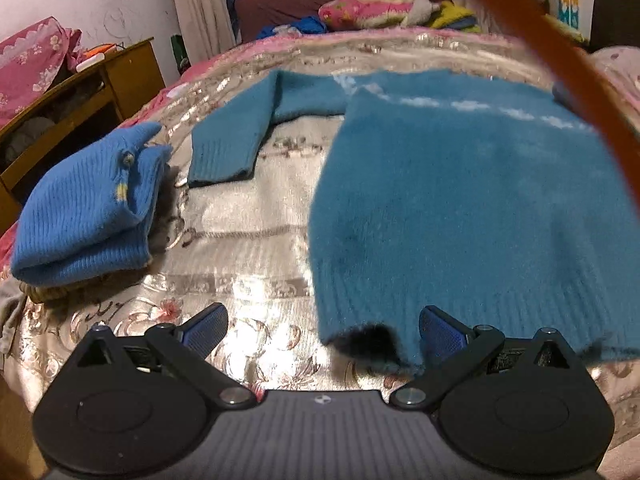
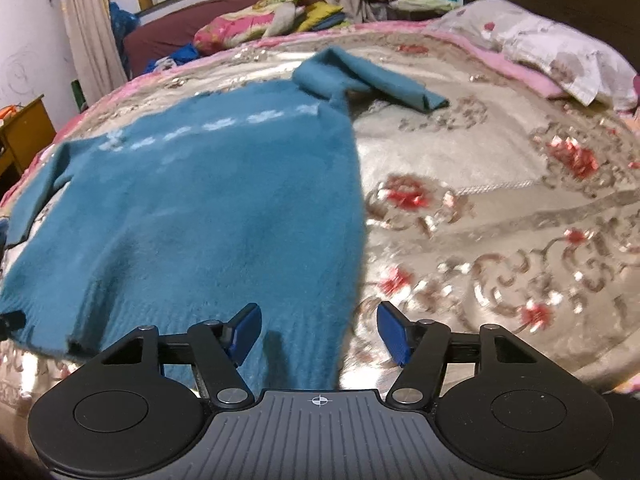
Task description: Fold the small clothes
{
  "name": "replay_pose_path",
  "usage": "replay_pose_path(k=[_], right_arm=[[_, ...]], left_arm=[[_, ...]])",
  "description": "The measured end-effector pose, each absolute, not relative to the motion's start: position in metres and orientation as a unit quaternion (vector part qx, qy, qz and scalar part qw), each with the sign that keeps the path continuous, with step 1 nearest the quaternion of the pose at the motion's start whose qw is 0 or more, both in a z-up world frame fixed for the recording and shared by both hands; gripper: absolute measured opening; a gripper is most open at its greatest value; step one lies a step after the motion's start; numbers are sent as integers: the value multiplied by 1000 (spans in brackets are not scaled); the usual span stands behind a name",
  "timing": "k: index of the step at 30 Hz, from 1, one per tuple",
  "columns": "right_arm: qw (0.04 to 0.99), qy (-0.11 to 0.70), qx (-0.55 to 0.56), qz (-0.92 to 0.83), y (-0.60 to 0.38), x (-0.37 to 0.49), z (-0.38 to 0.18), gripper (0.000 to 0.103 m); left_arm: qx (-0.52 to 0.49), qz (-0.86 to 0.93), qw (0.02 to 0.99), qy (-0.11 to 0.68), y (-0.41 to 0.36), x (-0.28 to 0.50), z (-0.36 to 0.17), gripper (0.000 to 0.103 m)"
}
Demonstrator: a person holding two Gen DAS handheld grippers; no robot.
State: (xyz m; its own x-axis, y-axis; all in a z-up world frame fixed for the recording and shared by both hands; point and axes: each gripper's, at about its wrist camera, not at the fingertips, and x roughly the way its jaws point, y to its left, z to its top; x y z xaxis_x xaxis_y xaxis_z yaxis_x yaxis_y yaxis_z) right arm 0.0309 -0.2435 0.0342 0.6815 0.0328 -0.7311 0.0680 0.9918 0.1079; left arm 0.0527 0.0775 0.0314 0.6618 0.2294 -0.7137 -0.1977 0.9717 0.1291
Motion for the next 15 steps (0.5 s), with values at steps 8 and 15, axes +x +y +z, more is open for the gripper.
replay_pose_path(k=[8, 15], right_arm=[[925, 377, 47, 16, -232, 34, 52, 63], [914, 401, 59, 28, -234, 47, 33, 63]], left_arm=[[15, 92, 927, 362, 55, 58, 55, 103], [60, 40, 919, 388, 13, 80, 37, 103]])
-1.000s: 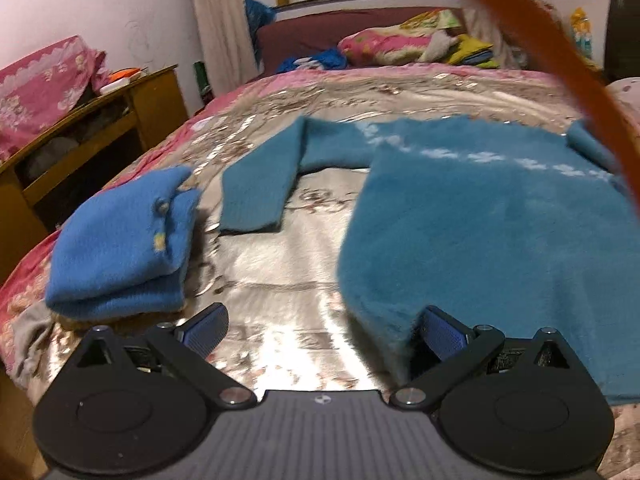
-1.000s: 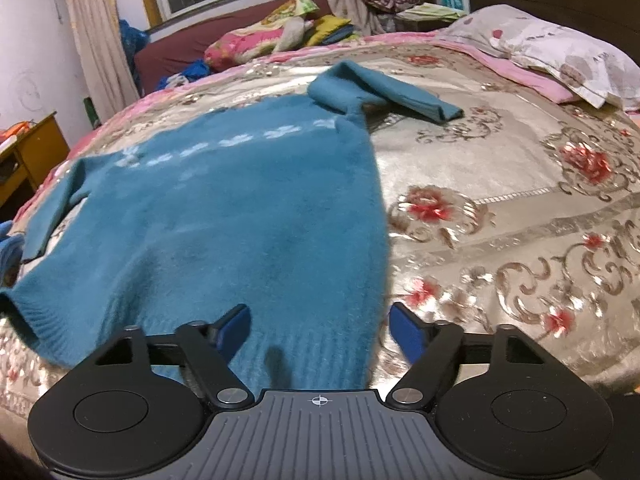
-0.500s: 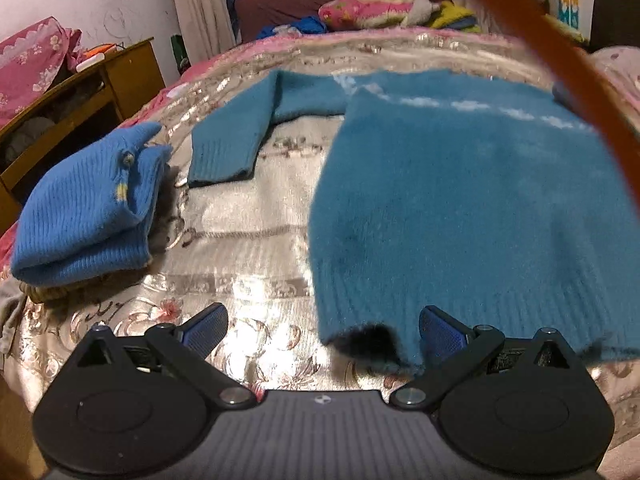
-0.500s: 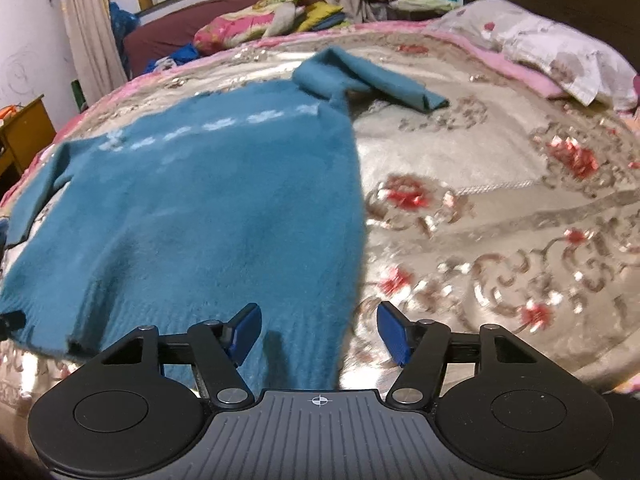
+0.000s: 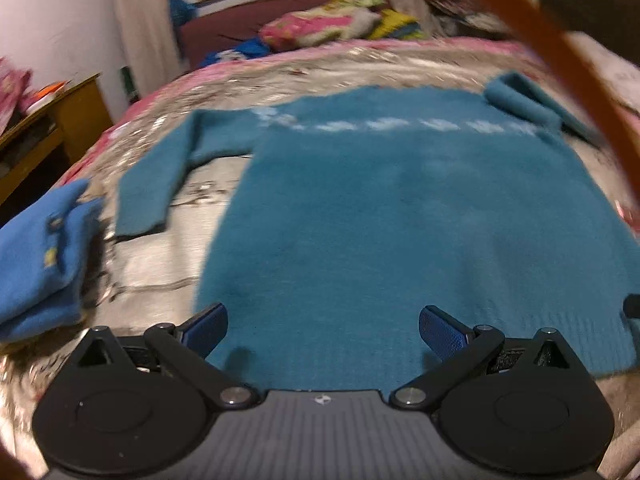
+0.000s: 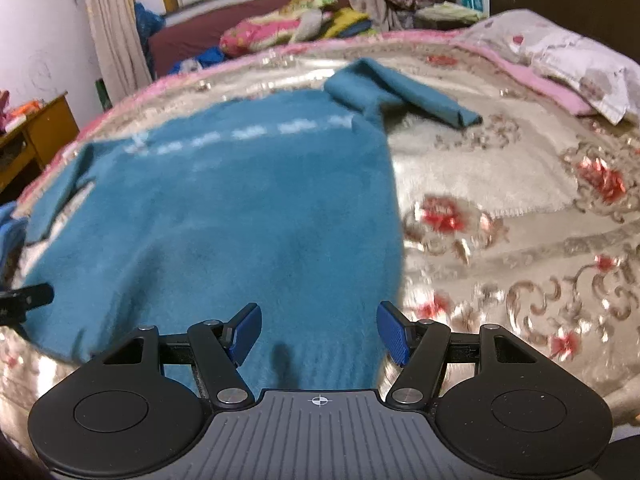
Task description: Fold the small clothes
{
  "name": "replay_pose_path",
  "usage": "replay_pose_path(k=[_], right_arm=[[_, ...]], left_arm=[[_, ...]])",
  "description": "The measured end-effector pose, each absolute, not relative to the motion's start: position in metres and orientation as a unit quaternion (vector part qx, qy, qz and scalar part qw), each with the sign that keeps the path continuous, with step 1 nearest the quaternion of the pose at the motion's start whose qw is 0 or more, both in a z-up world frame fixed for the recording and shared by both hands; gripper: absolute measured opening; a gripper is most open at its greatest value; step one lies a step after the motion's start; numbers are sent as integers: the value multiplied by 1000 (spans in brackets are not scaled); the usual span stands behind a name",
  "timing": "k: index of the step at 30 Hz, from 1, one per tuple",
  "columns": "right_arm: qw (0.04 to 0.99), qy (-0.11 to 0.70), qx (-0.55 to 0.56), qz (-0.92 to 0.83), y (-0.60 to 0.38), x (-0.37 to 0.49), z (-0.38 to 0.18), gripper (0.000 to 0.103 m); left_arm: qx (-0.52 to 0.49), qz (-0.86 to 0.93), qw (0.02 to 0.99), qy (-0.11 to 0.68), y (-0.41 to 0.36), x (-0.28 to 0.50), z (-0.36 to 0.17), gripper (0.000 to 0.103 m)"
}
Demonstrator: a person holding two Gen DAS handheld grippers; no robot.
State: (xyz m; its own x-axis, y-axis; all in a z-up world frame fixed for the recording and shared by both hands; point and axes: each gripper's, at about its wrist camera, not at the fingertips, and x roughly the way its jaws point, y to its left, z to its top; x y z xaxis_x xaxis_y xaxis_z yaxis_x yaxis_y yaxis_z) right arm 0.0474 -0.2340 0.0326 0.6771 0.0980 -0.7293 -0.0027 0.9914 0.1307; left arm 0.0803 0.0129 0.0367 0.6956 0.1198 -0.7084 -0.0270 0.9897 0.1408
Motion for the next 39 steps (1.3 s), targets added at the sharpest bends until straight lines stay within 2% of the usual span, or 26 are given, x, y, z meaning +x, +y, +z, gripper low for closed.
replay_pose_path(k=[11, 24, 25, 26, 27, 28, 30, 33, 39], right_arm=[[910, 413, 42, -1, -251, 44, 25, 62], [892, 443, 94, 9, -262, 43, 21, 66], [890, 444, 97, 21, -258, 44, 22, 64], [889, 446, 97, 33, -255, 46, 21, 54], [887, 450, 92, 38, -252, 48, 20, 41], [888, 453, 75, 35, -249, 48, 20, 35], [888, 454, 57, 37, -250, 50, 22, 15], [882, 463, 74, 39, -267, 51, 25, 11], [884, 461, 66, 33, -274, 45, 25, 9]], left_arm=[[65, 6, 913, 402, 12, 80, 31, 103], [35, 13, 918, 394, 42, 68, 28, 103], [37, 13, 919, 392, 41, 68, 29, 103], [38, 12, 920, 391, 41, 68, 30, 103], [37, 10, 921, 388, 40, 68, 32, 103], [36, 7, 921, 387, 40, 69, 33, 103], [34, -1, 924, 381, 39, 69, 37, 103], [32, -15, 928, 372, 35, 69, 41, 103], [45, -37, 921, 384, 21, 77, 30, 103]])
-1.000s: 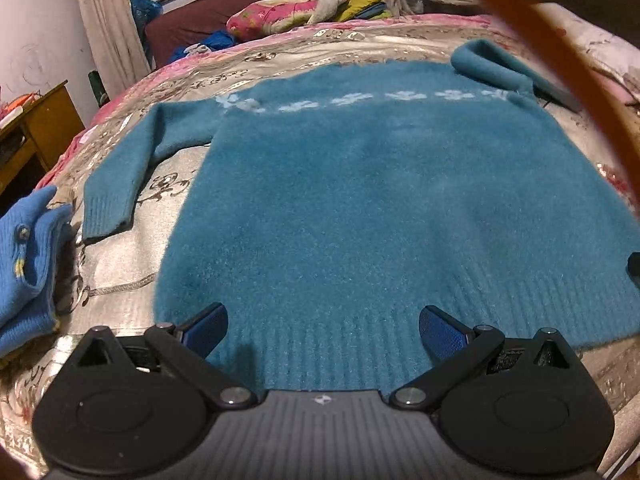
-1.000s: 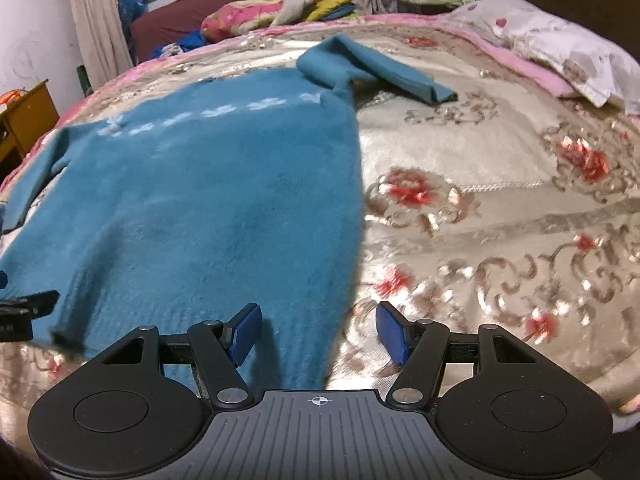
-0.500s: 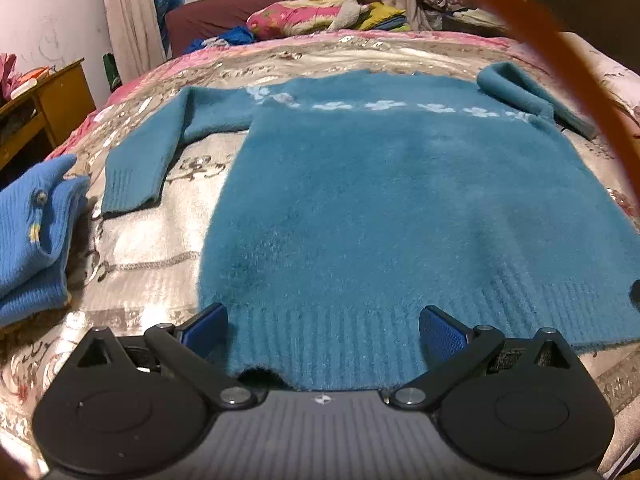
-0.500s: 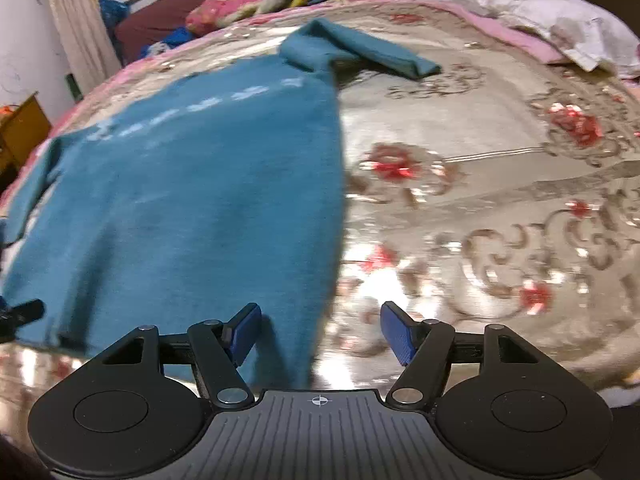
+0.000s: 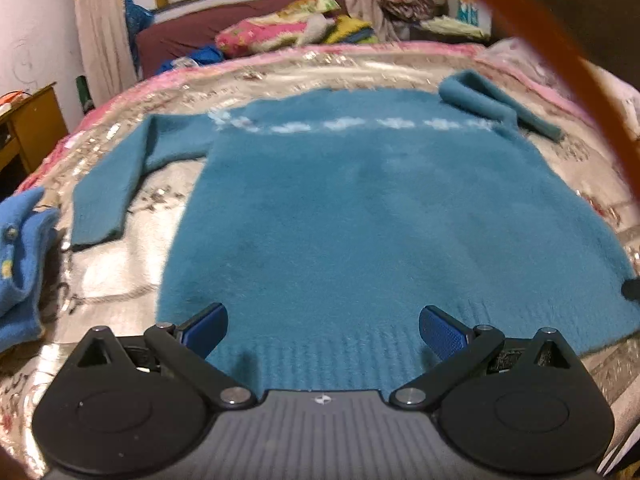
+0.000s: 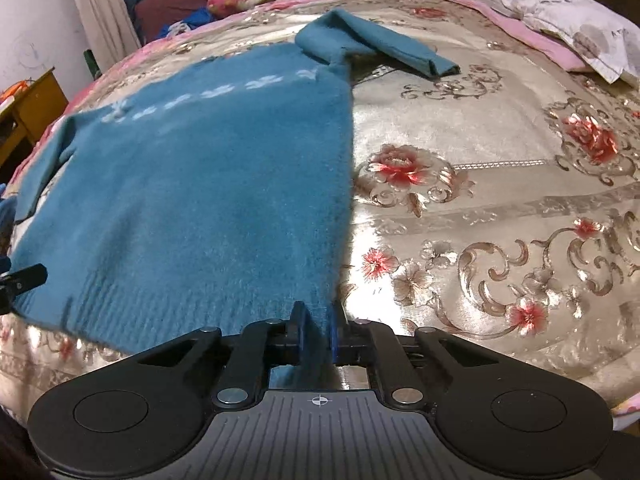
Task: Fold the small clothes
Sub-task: 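Close the right tool on the sweater sleeve cuff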
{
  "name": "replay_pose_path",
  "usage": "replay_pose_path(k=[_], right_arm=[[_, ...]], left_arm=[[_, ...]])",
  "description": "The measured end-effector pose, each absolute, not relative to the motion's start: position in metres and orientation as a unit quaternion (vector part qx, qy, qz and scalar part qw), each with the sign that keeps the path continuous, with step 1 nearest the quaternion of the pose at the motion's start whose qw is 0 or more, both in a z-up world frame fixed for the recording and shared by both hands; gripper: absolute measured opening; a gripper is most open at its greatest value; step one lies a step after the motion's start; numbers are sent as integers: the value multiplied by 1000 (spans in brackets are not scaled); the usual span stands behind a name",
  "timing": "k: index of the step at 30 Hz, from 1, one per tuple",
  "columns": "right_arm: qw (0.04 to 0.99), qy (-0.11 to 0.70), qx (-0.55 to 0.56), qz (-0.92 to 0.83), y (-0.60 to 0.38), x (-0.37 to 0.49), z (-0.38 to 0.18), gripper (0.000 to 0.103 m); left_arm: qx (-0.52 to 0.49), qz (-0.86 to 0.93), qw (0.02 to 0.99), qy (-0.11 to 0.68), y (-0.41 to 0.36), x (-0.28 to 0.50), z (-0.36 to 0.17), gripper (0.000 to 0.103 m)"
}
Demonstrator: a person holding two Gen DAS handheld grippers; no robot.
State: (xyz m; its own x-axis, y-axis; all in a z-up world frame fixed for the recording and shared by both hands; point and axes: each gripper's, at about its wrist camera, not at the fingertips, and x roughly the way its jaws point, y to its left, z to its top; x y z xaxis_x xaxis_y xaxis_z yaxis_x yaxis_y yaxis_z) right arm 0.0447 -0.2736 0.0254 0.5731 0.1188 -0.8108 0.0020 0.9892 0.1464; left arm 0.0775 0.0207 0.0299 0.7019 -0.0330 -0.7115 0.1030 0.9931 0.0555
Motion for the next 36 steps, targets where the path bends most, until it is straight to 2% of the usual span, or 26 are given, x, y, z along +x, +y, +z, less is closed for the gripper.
replay_pose_path(k=[7, 12, 20, 36], right_arm=[[879, 473, 40, 33, -267, 44, 29, 9], [877, 476, 60, 32, -270, 48, 35, 19], [902, 425, 79, 21, -281, 47, 54, 21], [904, 411, 98, 61, -269, 127, 33, 21]], left_arm=[[46, -50, 905, 420, 15, 78, 14, 103], [48, -62, 913, 401, 6, 81, 27, 103], [57, -98, 924, 366, -32, 112, 44, 103], [80, -88, 911, 395, -69, 186, 20, 103]])
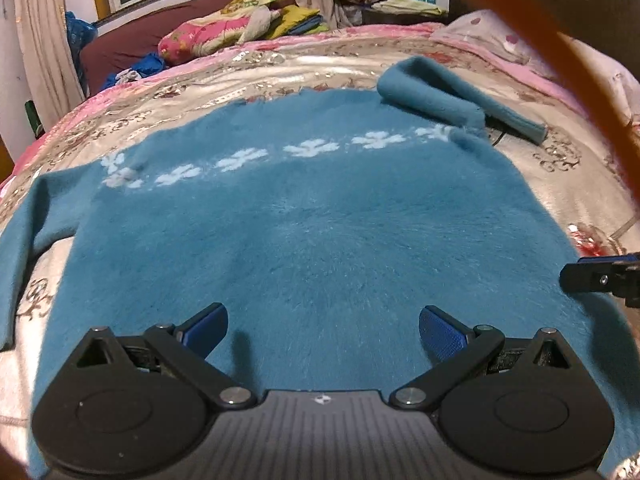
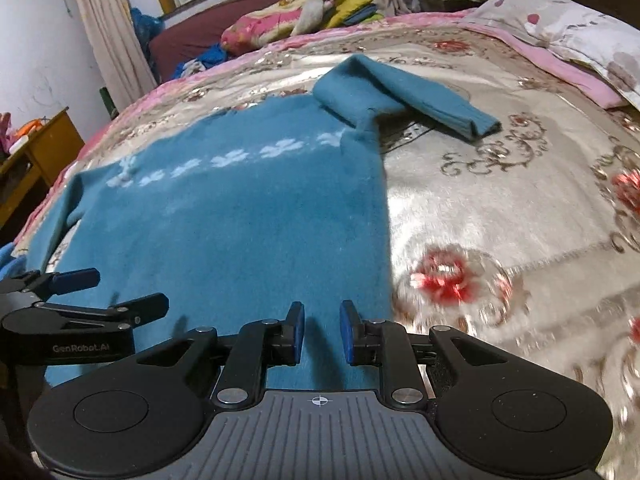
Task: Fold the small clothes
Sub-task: 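Close the right tool on the sweater sleeve cuff, then lift the sleeve cuff with the right tool and fold it across the sweater body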
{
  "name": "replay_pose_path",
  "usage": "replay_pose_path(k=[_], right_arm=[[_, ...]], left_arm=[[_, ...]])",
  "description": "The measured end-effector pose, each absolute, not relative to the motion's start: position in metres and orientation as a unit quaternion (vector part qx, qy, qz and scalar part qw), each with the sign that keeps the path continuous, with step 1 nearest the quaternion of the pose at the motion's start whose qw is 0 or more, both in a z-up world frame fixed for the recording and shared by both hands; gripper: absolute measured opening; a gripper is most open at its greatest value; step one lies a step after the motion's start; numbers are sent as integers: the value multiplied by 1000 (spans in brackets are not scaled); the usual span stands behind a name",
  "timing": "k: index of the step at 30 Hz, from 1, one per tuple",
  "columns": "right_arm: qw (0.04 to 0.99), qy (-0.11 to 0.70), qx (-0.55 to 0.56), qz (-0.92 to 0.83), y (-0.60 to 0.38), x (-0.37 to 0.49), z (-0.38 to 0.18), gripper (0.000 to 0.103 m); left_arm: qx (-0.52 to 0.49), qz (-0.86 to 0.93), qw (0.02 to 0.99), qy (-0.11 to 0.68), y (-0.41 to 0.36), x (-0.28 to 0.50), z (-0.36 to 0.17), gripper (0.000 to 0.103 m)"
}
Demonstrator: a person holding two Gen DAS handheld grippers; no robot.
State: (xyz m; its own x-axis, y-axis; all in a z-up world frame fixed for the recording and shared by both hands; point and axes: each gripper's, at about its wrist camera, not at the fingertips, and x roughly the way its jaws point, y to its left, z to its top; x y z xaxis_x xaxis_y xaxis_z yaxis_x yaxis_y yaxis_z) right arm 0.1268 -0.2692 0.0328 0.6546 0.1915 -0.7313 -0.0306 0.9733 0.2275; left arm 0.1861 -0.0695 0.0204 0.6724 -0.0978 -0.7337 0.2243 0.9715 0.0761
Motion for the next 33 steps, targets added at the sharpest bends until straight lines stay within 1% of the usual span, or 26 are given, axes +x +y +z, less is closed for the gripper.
replay_pose_path(k=[4, 12, 13, 15, 20, 23, 24, 29, 30, 32, 33], right_arm=[[901, 417, 105, 64, -276, 142, 27, 21], [921, 378, 86, 22, -312, 183, 37, 22], [924, 373, 77, 10, -317, 190, 38, 23], [929, 363, 66, -8, -331, 202, 39, 33], [937, 344, 44, -40, -359, 236, 38, 35], [941, 336, 24, -40, -365, 255, 34, 46], [941, 336, 19, -38, -365, 260, 32, 48], [939, 342, -23, -29, -356, 283, 18, 47], [938, 345, -29, -31, -356, 288, 15, 43], [934, 354, -34, -41, -357, 296, 12, 42], [933, 356, -27, -45, -361, 299, 11, 35]], left_arm=[[85, -104, 909, 395, -82, 200, 19, 103], [94, -130, 906, 391, -113, 229, 15, 103], [94, -133, 907, 389, -116, 232, 16, 103], [91, -140, 907, 386, -122, 239, 17, 103], [80, -153, 907, 385, -135, 261, 18, 103], [80, -159, 909, 376, -145, 273, 19, 103], [80, -160, 910, 373, -148, 276, 19, 103], [70, -166, 909, 376, -151, 288, 12, 103], [68, -167, 910, 374, -150, 287, 11, 103], [67, -170, 912, 368, -148, 286, 10, 103], [67, -172, 912, 365, -148, 285, 9, 103]])
